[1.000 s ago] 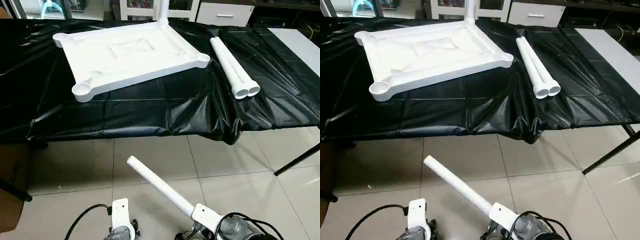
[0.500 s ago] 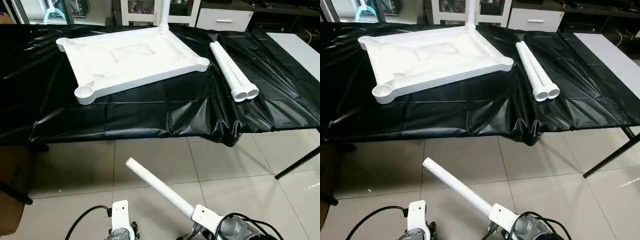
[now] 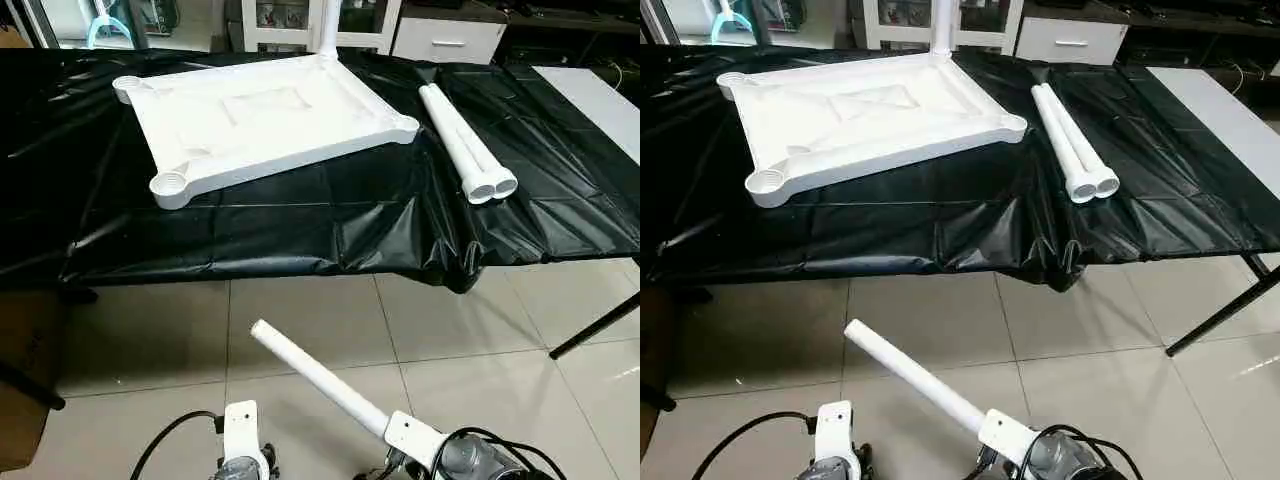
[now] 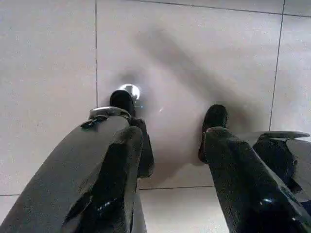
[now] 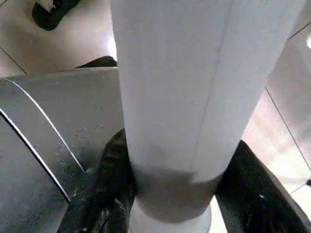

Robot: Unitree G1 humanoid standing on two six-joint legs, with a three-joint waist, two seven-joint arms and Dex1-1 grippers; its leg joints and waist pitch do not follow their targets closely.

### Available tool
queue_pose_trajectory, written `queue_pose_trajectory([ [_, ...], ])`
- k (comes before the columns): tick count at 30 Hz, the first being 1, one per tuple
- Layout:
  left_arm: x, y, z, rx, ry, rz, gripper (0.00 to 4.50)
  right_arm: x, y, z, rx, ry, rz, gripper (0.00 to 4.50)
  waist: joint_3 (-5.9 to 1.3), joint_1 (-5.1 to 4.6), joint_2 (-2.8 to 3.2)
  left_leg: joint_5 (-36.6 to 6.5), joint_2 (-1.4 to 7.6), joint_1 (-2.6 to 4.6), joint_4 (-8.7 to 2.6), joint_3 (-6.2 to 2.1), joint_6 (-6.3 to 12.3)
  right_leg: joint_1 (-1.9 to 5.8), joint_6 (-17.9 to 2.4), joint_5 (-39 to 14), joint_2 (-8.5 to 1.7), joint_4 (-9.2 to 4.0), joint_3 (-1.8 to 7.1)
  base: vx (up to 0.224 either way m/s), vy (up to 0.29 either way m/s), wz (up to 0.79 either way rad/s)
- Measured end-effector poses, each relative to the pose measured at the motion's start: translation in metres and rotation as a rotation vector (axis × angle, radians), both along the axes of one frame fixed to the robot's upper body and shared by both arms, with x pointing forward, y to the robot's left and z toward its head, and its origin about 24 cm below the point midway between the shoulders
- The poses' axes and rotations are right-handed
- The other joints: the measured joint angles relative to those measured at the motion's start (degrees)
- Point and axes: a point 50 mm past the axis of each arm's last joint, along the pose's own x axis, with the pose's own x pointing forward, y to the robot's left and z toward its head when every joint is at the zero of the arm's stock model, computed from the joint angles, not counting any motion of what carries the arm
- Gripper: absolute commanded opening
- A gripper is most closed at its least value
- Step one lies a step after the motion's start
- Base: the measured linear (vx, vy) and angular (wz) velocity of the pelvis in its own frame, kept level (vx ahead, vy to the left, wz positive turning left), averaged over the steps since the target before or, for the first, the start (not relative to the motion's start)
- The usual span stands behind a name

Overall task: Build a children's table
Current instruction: Insert table leg to table base

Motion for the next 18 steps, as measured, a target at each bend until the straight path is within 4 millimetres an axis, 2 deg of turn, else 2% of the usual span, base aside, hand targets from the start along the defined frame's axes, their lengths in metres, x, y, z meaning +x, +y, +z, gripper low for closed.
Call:
queue_pose_trajectory([
  [18, 0.0001, 0.0000, 0.0000, 0.001, -0.001, -0.001, 2.39, -0.0008, 0.0079, -0.0010, 0.007, -0.013, 0.008, 1.84, 0.01, -0.02, 0.02, -0.03, 0.00, -0.01, 0.00, 0.00, -0.06, 0.00, 0.00, 0.00, 0.00, -0.03, 0.00, 0.000, 0.000, 0.00],
])
